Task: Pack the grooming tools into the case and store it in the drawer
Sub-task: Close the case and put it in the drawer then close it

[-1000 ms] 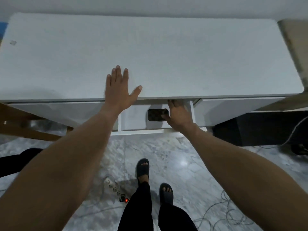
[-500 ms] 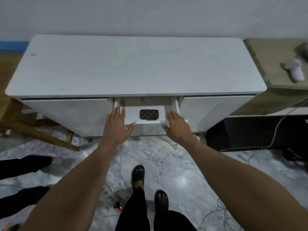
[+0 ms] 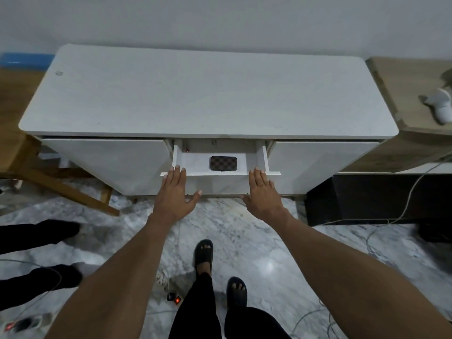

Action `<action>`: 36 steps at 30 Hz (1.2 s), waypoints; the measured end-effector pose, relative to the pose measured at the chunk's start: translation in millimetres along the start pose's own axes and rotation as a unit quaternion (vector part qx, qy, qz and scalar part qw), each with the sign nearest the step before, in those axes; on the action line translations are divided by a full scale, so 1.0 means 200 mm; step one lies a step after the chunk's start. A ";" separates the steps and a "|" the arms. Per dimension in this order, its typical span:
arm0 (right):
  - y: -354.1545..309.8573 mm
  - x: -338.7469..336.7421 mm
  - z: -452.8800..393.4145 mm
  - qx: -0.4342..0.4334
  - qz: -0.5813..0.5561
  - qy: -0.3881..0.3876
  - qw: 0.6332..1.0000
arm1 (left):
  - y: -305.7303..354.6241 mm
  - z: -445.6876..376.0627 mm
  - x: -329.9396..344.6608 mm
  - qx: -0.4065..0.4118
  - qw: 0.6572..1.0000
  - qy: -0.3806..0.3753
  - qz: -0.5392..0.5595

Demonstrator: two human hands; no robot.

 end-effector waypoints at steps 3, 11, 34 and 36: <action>0.00 -0.02 -0.07 0.003 -0.003 0.000 1.000 | -0.03 -0.07 0.00 0.001 1.000 0.000 0.003; -0.03 -0.10 -0.31 0.017 -0.003 0.004 1.000 | -0.12 -0.32 -0.03 0.033 0.999 0.027 0.010; -0.18 -0.08 -0.53 0.137 -0.065 0.029 0.988 | -0.14 -0.48 0.05 0.027 0.998 0.049 0.001; -0.18 -0.12 -0.52 0.123 -0.077 0.032 0.989 | -0.14 -0.48 0.03 0.033 0.999 0.042 0.003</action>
Point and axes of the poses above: each hand's wrist, its own z-axis away from the middle knuckle, its own x-axis out of the palm, y = z × x, the point moved 7 cm from there along -z, towards the middle knuckle, and after that the axes turned 9 degrees about x, right-handed, at the moved point
